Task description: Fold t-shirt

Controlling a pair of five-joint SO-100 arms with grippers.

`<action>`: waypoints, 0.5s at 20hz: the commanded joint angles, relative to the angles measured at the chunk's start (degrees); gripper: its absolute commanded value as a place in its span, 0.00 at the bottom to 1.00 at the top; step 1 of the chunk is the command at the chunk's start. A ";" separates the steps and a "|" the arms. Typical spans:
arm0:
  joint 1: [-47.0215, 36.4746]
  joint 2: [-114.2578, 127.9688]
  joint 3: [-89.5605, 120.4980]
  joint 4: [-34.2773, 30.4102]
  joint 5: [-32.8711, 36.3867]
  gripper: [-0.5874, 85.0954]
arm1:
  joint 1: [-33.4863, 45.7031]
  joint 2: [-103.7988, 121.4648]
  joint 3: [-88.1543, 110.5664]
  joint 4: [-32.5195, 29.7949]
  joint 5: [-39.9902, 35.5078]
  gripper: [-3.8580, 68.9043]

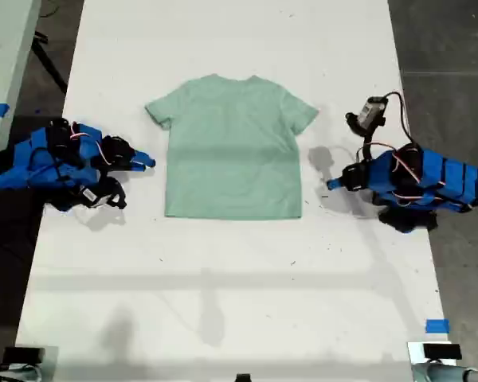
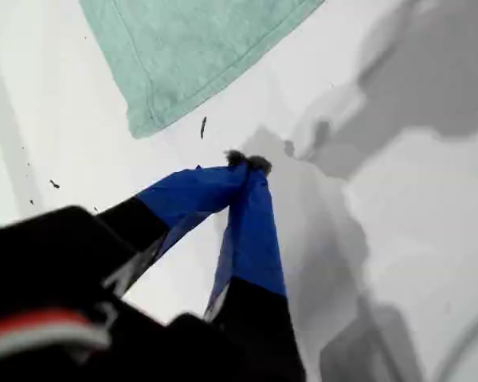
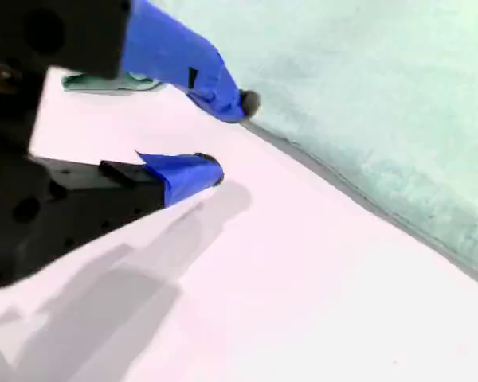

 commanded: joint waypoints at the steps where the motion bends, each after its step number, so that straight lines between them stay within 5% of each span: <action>1: 11.87 0.26 -0.53 0.62 -2.55 0.09 | -1.23 0.18 -0.18 -1.58 39.90 0.04; 8: 11.78 0.26 -0.53 0.62 -2.55 0.08 | -1.67 0.18 -0.18 -1.58 40.69 0.04; 10: 12.13 0.26 -0.44 1.05 -7.56 0.12 | -1.67 0.18 -0.18 -1.58 40.96 0.04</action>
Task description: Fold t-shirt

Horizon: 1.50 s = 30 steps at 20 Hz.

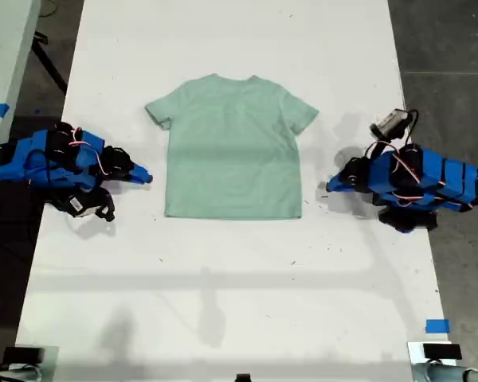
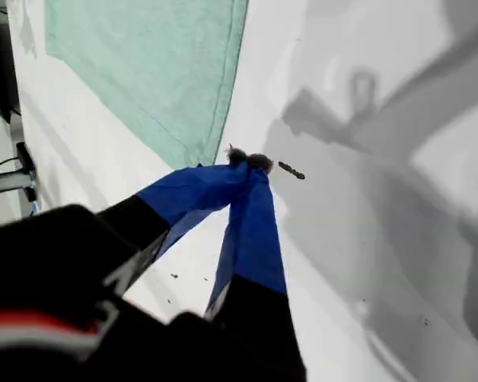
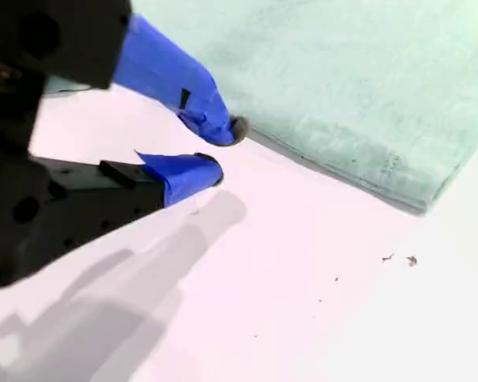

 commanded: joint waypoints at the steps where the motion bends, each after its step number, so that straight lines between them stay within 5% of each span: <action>1: 0.79 0.18 -0.44 0.62 -5.89 0.08 | -0.97 0.00 -0.44 -1.23 1.32 0.04; 9: -2.29 -7.38 -12.83 0.00 -8.53 0.01 | 2.55 -7.21 -16.08 0.70 -6.42 0.04; 19: -26.72 -49.83 -49.13 4.04 11.87 0.01 | 19.95 -45.97 -49.48 -1.93 -26.19 0.04; 30: -44.82 -80.51 -81.56 13.18 28.65 0.01 | 36.12 -86.13 -96.42 15.38 -42.54 0.05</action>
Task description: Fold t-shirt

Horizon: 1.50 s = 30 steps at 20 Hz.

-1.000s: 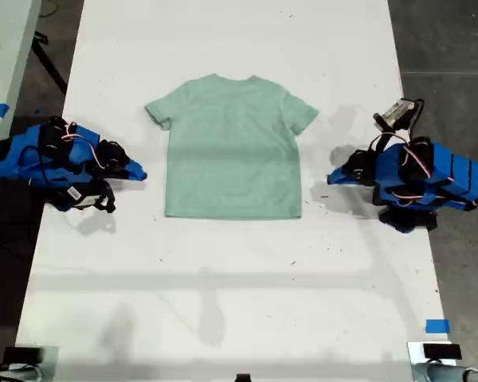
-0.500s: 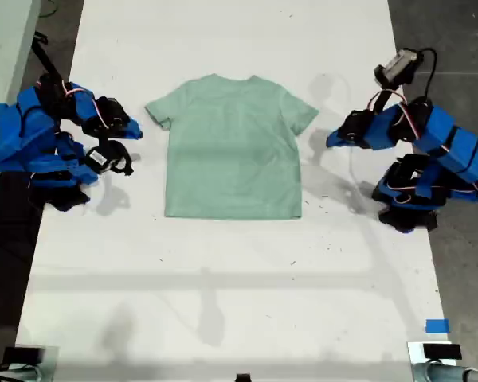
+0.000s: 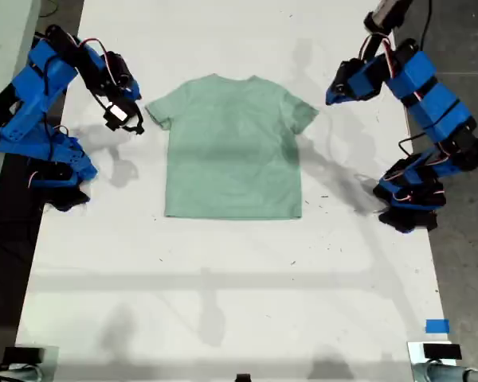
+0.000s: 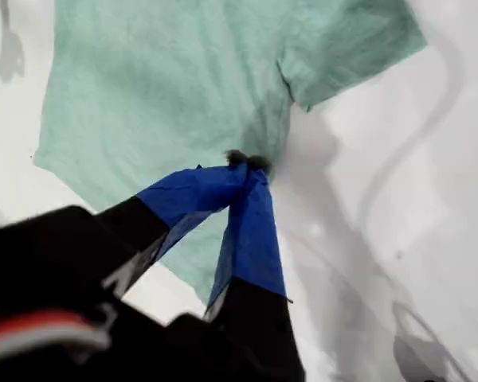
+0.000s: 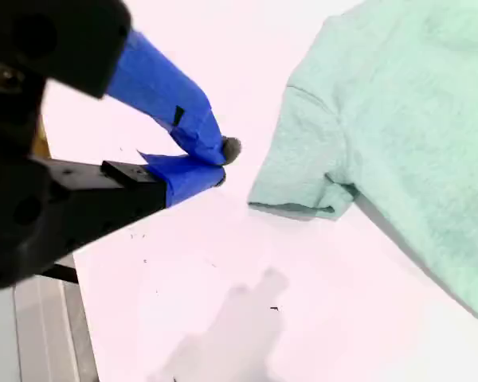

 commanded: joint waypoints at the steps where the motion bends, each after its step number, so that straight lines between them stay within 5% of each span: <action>1: -3.34 -2.81 -7.03 2.20 2.37 0.02 | 3.16 -6.06 -13.18 5.10 -3.16 0.08; 4: -4.39 -6.06 -9.67 4.48 5.27 0.26 | 4.57 -10.11 -16.44 6.77 -5.62 0.43; 5: -4.75 -6.15 -9.58 4.57 5.80 0.29 | 5.10 -10.81 -16.44 6.68 -6.86 0.46; 8: -5.27 -6.50 -9.58 4.13 7.73 0.33 | 8.79 -12.30 -14.33 4.57 -12.39 0.46; 17: -9.49 -7.47 2.29 -8.44 11.34 0.34 | 13.27 -29.71 -5.27 -16.44 -23.91 0.48; 24: -9.32 -7.91 3.43 -9.23 10.99 0.34 | 13.10 -48.43 -15.56 -18.72 -26.72 0.49; 26: -9.32 -7.65 3.43 -8.96 10.99 0.34 | 13.18 -52.82 -19.07 -18.46 -27.77 0.39; 28: -9.32 -7.47 3.43 -8.79 11.07 0.33 | 14.33 -54.49 -21.09 -18.11 -27.69 0.09; 30: -9.14 -7.38 3.43 -8.79 11.07 0.33 | 14.06 -53.70 -22.41 -15.73 -27.95 0.05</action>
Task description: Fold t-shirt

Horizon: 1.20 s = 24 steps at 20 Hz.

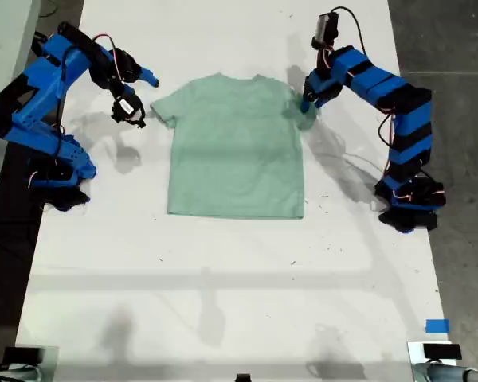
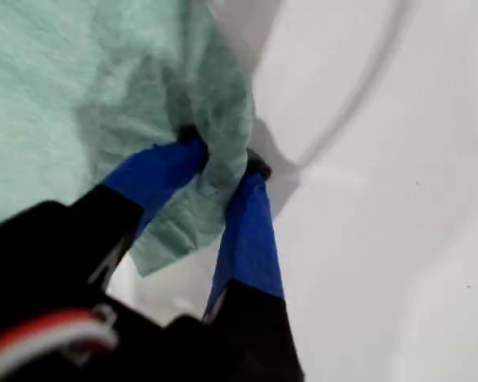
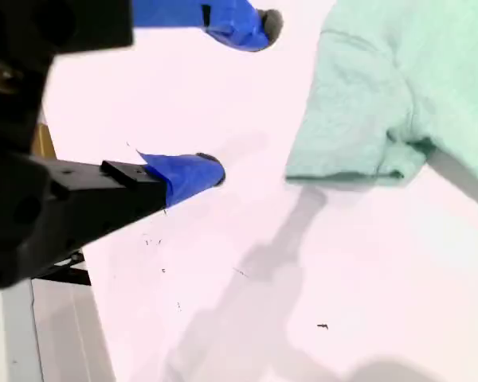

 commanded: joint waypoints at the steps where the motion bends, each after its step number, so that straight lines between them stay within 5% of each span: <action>1: 0.00 1.58 -0.44 -0.18 -0.09 0.33 | 0.09 2.99 -3.16 2.99 -0.26 0.03; 7: 1.49 1.49 -0.79 -0.53 -0.26 0.33 | -6.86 8.88 -17.58 15.91 5.45 0.03; 10: 2.02 0.97 -0.88 -0.88 -0.26 0.32 | -11.95 7.82 -29.53 17.49 11.07 0.03; 19: 3.60 -0.09 -1.41 -0.97 -0.70 0.32 | -20.74 -5.98 -30.15 -4.39 29.18 0.04; 21: 3.87 0.00 -1.49 -0.70 -0.70 0.33 | -21.18 -8.88 -30.85 -8.09 28.65 0.50; 24: 3.78 0.18 -1.32 -0.35 -0.44 0.34 | -20.74 -1.67 -30.94 -6.42 23.99 0.41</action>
